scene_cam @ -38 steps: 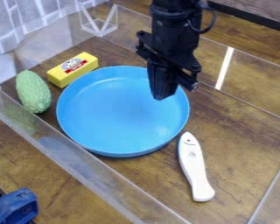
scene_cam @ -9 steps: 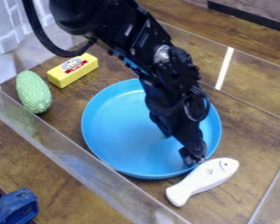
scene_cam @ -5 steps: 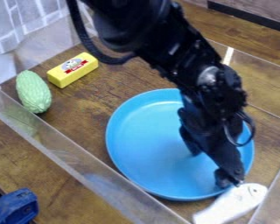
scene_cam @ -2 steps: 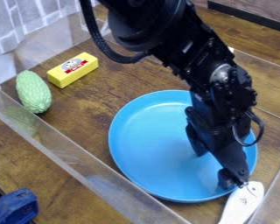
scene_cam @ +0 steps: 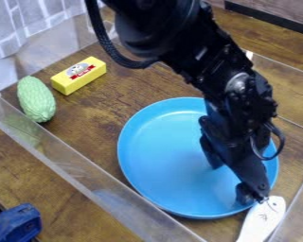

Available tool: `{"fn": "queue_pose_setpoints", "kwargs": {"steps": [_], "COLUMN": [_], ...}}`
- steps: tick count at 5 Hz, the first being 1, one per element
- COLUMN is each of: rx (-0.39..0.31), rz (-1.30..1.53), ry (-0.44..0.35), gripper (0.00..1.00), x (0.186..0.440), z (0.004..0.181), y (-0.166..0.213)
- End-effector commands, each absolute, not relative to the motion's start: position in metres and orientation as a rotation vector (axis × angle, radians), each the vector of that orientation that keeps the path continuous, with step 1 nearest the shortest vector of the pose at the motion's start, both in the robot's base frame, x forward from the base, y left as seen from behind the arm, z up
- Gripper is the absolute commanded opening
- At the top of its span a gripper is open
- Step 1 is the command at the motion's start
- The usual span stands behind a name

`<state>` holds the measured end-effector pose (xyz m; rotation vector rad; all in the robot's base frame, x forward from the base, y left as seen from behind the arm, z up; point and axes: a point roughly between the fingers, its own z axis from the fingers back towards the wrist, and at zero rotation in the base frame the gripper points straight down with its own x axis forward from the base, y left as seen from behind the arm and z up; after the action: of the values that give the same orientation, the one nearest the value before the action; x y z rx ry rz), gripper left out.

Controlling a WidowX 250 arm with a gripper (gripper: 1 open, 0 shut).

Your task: Put the white object in the blue tray

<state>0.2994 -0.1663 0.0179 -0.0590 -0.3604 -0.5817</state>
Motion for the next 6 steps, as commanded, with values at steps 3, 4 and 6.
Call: {"fn": "queue_pose_setpoints", "kwargs": {"steps": [3,4,6], "rx": [-0.029,-0.027,-0.014], "rz": [-0.578,-0.588,-0.55], "ry": [-0.262,-0.255,-0.238], "gripper": [1.0,1.0,1.0], "x": [0.3,0.3,0.309], "z": [0.002,0.002,0.001], "y": [-0.175,-0.181,-0.167]}}
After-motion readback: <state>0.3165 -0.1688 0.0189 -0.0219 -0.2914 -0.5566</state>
